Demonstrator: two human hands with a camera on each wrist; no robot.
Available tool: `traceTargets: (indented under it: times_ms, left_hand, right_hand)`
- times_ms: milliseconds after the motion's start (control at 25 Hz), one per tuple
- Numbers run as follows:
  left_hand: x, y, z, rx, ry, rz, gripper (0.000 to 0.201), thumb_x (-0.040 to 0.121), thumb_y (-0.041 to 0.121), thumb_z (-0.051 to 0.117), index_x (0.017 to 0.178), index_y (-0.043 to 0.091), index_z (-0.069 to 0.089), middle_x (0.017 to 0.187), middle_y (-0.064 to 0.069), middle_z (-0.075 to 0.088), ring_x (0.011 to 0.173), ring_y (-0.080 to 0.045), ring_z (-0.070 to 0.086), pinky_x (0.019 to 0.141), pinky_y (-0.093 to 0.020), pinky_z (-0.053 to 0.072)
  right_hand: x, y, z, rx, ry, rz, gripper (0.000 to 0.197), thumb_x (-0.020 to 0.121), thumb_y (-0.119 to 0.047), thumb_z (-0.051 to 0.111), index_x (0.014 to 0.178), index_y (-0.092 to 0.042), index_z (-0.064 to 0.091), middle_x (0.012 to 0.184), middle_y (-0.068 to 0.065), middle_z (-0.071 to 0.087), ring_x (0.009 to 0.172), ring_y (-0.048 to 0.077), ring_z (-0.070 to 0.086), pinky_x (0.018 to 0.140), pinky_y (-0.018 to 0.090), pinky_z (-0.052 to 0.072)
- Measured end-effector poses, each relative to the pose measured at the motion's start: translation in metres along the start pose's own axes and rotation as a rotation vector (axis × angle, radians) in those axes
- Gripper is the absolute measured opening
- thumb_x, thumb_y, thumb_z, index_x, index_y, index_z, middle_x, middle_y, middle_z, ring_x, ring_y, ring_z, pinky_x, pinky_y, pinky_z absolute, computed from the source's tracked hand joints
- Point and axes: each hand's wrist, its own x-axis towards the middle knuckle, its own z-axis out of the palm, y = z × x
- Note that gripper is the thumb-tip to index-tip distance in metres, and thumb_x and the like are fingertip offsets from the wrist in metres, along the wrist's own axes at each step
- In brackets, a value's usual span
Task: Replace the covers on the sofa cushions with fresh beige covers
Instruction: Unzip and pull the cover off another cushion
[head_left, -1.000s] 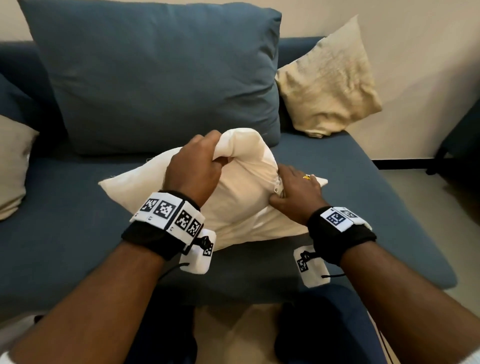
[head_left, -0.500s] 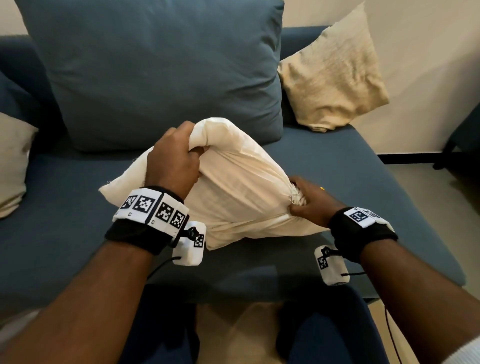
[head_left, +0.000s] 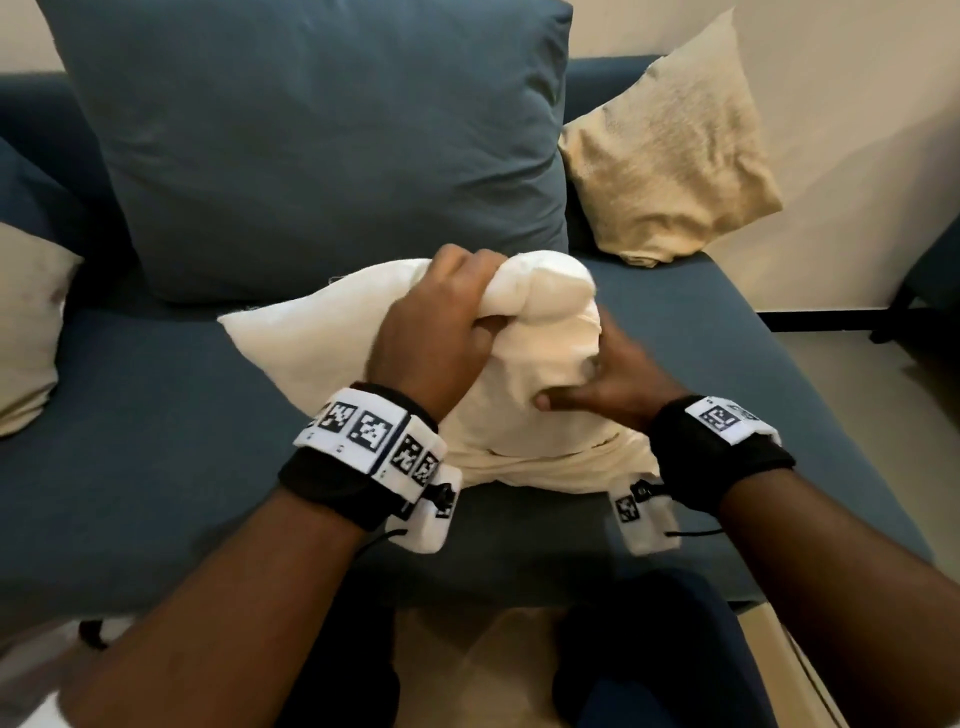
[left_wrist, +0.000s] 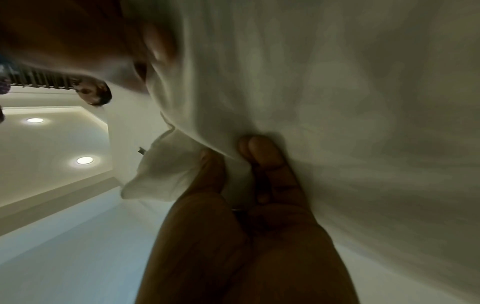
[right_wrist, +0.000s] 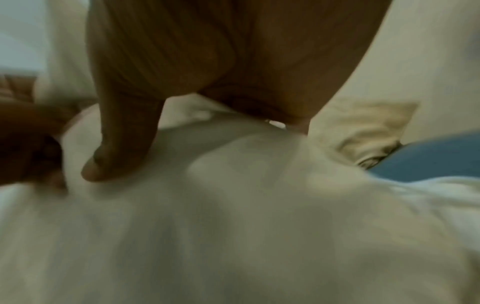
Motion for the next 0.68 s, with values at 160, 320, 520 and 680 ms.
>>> traceTargets:
  times_ms: [160, 320, 520, 680]
  left_hand:
    - [-0.006, 0.011, 0.014, -0.087, 0.053, 0.164, 0.072, 0.084, 0.001, 0.061, 0.147, 0.033, 0.044, 0.156, 0.004, 0.034, 0.120, -0.017, 0.055, 0.083, -0.033, 0.058]
    - [-0.049, -0.030, 0.043, -0.328, 0.449, -0.051, 0.077, 0.079, -0.001, 0.072, 0.148, 0.012, 0.039, 0.158, -0.005, 0.023, 0.138, -0.025, 0.041, 0.102, -0.048, 0.047]
    - [-0.061, -0.074, 0.107, -0.604, 0.042, -0.506, 0.069, 0.084, 0.051, 0.061, 0.142, 0.020, 0.042, 0.142, 0.000, 0.048, 0.136, -0.020, 0.044, 0.114, -0.043, 0.036]
    - [-0.056, -0.089, 0.131, -0.441, -0.248, -0.535, 0.048, 0.092, 0.041, 0.050, 0.138, 0.036, 0.041, 0.135, 0.000, 0.053, 0.122, -0.023, 0.053, 0.099, -0.036, 0.041]
  right_hand:
    - [0.013, -0.019, -0.008, 0.213, 0.329, -0.042, 0.068, 0.072, -0.015, 0.089, 0.130, -0.026, 0.057, 0.121, -0.010, 0.064, 0.109, -0.001, 0.061, 0.089, 0.016, 0.048]
    - [0.013, 0.033, -0.025, 0.256, 0.520, 0.009, 0.064, 0.083, -0.029, 0.079, 0.140, -0.018, 0.052, 0.133, -0.007, 0.052, 0.123, 0.010, 0.049, 0.093, 0.005, 0.037]
    - [-0.003, 0.071, -0.035, 0.625, 0.568, 0.243, 0.047, 0.082, -0.045, 0.077, 0.123, -0.035, 0.058, 0.124, 0.015, 0.066, 0.099, 0.021, 0.057, 0.074, 0.039, 0.042]
    - [-0.015, 0.094, -0.045, 0.811, 0.641, 0.315, 0.052, 0.086, -0.035, 0.073, 0.134, -0.027, 0.056, 0.118, -0.006, 0.070, 0.106, 0.017, 0.066, 0.077, 0.042, 0.054]
